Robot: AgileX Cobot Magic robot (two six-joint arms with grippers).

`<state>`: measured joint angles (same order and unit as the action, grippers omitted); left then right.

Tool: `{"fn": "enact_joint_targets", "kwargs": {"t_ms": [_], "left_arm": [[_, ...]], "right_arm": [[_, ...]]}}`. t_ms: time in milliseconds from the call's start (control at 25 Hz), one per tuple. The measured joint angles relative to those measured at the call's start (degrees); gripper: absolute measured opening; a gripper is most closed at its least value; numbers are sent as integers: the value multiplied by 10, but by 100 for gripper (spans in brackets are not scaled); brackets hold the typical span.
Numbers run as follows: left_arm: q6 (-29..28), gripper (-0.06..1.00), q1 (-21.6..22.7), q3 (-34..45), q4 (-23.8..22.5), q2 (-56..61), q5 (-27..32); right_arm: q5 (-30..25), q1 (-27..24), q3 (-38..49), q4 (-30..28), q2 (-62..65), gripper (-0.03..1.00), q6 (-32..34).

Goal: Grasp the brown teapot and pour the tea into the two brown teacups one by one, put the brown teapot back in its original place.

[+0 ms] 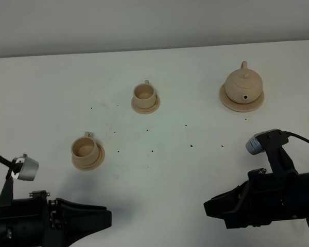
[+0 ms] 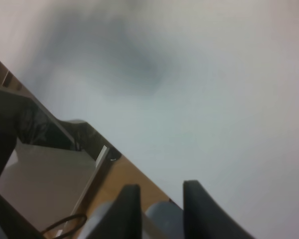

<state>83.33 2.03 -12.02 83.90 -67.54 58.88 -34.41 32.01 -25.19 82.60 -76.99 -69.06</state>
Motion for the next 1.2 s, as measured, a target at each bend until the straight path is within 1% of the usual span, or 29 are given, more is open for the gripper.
{"fn": "enact_joint_targets", "kwargs": {"t_ms": [120,240,320,400,520,640,680,720,760,800,840,880,920,1000,1200], "left_arm": [[-34,33,0,-26,-3,35,4],[-96,33,0,-76,-21,100,13],[-160,33,0,-121,-55,163,6],[-236,33,0,-164,-111,227,-11],[-375,33,0,-223,-244,323,-36],[-550,33,0,-258,-439,409,-40],[-597,33,0,-263,-498,429,-36],[-649,33,0,-264,-569,449,-27],[-693,33,0,-264,-636,465,-12],[-731,33,0,-264,-685,477,5],[-756,33,0,-264,-735,488,18],[-779,33,0,-264,-772,498,32],[-793,33,0,-264,-796,506,42],[-804,33,0,-260,-817,519,50],[-822,32,0,-205,-824,541,44]], "right_arm": [[1,0,-8,-1,5,24,-4],[1,0,-26,-5,17,24,-5],[2,0,-40,-13,22,24,-5],[2,0,-52,-19,25,24,-3],[2,0,-65,-26,25,24,-2],[1,0,-73,-30,25,24,-2],[1,0,-75,-32,25,24,-2],[1,0,-77,-34,25,24,-2],[1,0,-80,-37,25,24,-2],[1,0,-82,-39,25,24,-2],[1,0,-84,-40,25,24,-2],[1,0,-86,-42,25,24,-1],[1,0,-88,-42,25,24,-1],[1,0,-92,-42,25,24,-1],[5,0,-93,-42,25,24,-1]]}}
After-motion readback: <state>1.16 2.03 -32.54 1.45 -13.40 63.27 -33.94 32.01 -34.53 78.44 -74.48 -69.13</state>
